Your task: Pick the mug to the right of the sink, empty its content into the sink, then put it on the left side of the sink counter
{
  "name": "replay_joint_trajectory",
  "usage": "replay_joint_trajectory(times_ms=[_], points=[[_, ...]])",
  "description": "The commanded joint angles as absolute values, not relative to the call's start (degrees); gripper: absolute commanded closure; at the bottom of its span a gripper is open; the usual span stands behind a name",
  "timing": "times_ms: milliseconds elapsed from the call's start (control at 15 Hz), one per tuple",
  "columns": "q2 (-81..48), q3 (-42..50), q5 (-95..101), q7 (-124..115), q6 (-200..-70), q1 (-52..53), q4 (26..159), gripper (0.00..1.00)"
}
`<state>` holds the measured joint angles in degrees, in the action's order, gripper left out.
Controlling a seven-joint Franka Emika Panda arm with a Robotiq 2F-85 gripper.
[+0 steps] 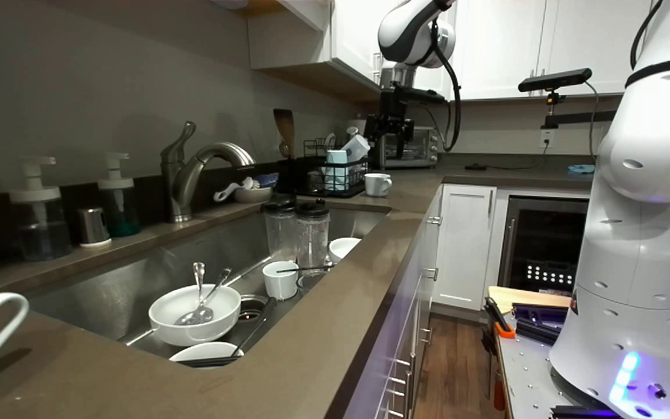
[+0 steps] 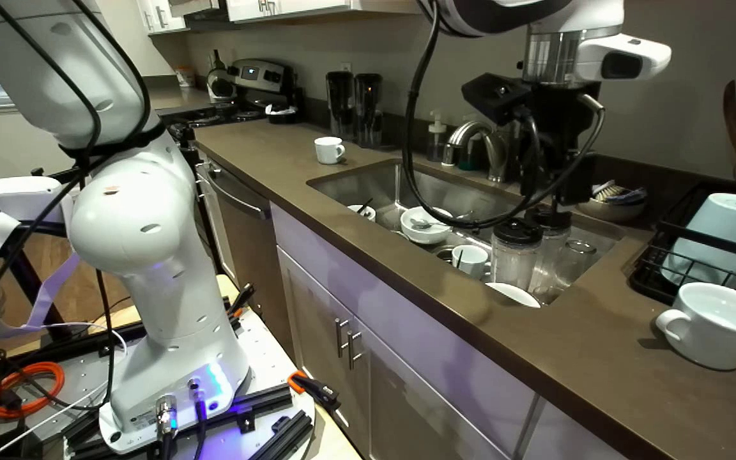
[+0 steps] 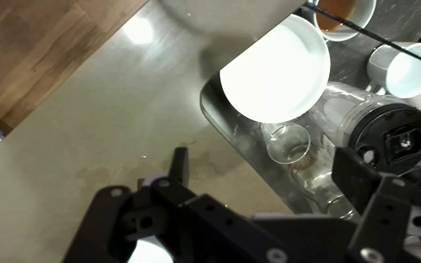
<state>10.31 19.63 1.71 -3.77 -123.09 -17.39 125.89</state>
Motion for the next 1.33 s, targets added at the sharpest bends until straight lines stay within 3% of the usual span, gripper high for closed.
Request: replay_joint_trajectory(times_ms=[0,667,1267], points=[[6.1,20.1,1.3,-6.1,-122.7,-19.0,123.0,0.00],[-2.1,22.9,-0.6,-5.2,-126.5,-21.1,117.9,0.00],[-0.5,21.1,1.7,-4.8,-127.3,-19.6,119.5,0.00]])
